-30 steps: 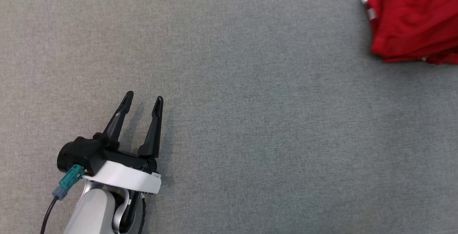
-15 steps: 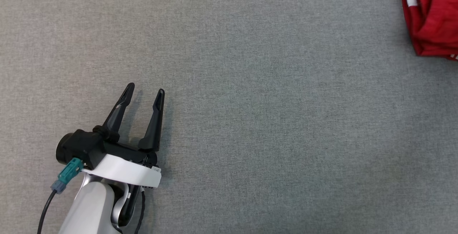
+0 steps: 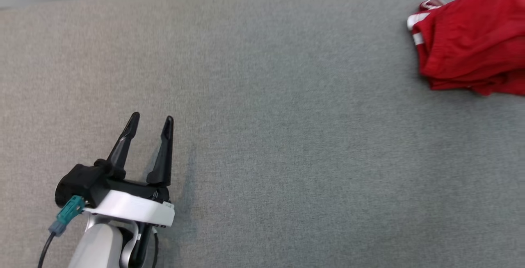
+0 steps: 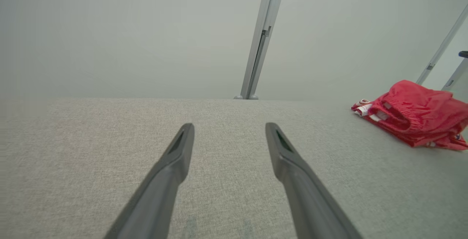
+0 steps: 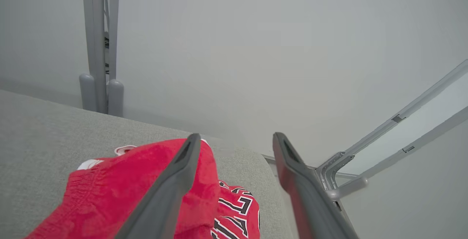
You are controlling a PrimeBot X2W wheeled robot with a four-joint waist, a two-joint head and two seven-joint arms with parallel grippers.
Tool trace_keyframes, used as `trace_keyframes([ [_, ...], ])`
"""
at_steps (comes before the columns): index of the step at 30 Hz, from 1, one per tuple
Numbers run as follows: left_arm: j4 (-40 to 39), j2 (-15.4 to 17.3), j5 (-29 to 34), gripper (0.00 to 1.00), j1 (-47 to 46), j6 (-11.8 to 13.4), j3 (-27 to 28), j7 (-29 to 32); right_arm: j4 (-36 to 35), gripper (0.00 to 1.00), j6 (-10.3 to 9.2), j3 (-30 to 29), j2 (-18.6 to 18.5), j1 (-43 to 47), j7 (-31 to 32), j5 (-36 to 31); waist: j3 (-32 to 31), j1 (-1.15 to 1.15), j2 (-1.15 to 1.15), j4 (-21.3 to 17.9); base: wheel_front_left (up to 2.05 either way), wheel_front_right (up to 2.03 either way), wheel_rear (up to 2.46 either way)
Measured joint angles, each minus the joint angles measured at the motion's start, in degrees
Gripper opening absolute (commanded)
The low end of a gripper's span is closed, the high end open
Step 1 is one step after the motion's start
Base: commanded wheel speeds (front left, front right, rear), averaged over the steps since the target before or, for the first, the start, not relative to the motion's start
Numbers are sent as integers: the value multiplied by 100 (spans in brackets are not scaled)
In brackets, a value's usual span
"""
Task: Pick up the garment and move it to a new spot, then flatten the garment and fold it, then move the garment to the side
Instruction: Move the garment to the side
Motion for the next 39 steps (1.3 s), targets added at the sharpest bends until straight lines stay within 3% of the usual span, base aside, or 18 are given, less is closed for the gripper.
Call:
trace_keyframes([
  [6,-178,25,1,100,317,149,391,0,-573,100,0,-521,549,510,-218,103,-637,0,0,-139,0,0,0],
  [15,-608,83,-60,100,856,354,853,-1,-3339,100,0,-1704,669,3054,-241,377,-1454,0,0,-224,0,0,0],
  [24,-590,-79,-375,100,1335,344,960,-1,-5517,100,-1,-2661,1382,5614,-252,78,-1807,0,0,-21,0,0,0],
  [33,-467,-227,-218,100,1462,224,904,-1,-6375,100,-1,-2843,2024,6777,-255,-56,-1882,0,0,221,0,0,0],
  [39,-285,-283,-67,100,1484,151,866,-1,-6582,100,-1,-2636,2093,6918,-254,20,-1892,0,0,218,0,0,0],
])
